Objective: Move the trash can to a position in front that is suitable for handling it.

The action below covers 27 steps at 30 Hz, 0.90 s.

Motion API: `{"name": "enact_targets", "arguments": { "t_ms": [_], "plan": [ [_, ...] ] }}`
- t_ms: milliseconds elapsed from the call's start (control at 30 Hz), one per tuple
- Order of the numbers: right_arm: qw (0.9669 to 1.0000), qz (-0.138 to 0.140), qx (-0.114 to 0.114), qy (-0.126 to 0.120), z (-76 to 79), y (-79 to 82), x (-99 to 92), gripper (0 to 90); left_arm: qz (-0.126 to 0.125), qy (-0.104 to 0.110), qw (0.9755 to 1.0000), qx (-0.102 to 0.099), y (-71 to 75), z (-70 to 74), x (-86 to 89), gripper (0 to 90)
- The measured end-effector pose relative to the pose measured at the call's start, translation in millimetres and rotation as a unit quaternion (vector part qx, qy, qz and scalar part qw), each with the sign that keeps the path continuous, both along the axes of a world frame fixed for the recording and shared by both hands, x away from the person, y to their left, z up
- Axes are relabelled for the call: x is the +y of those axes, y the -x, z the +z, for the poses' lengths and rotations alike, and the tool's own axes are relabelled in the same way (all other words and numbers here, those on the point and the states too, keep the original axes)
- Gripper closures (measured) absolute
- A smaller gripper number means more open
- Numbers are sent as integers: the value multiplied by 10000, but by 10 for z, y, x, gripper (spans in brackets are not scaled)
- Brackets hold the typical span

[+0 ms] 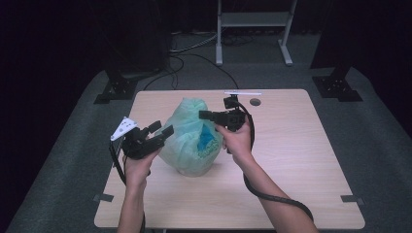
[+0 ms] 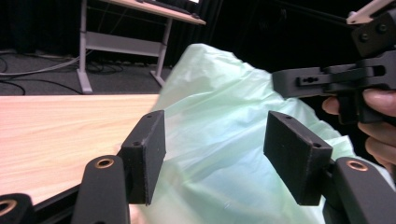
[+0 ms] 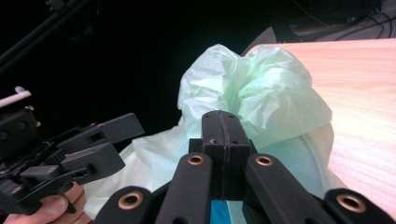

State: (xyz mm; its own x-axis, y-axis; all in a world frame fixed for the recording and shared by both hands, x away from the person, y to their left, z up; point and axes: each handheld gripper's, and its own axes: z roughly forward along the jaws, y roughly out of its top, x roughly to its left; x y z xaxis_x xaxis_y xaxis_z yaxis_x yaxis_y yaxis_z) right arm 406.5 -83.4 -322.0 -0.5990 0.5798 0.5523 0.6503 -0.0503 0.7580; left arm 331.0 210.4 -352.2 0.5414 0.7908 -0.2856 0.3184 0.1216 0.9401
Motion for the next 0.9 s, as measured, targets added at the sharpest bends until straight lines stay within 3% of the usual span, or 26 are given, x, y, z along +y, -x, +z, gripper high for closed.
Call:
{"name": "enact_targets", "arguments": {
  "t_ms": [167,667,900],
  "plan": [
    [9999,-33,-123,-46,114,30,-36,900,108,57,9999,89,-22,-26,66,332],
    [9992,-221,-296,-174,278,57,-193,900,296,215,9993,-35,15,19,188,286],
    [9986,-252,-407,-214,371,84,-241,900,349,317,9989,6,9,7,223,273]
  ]
}}
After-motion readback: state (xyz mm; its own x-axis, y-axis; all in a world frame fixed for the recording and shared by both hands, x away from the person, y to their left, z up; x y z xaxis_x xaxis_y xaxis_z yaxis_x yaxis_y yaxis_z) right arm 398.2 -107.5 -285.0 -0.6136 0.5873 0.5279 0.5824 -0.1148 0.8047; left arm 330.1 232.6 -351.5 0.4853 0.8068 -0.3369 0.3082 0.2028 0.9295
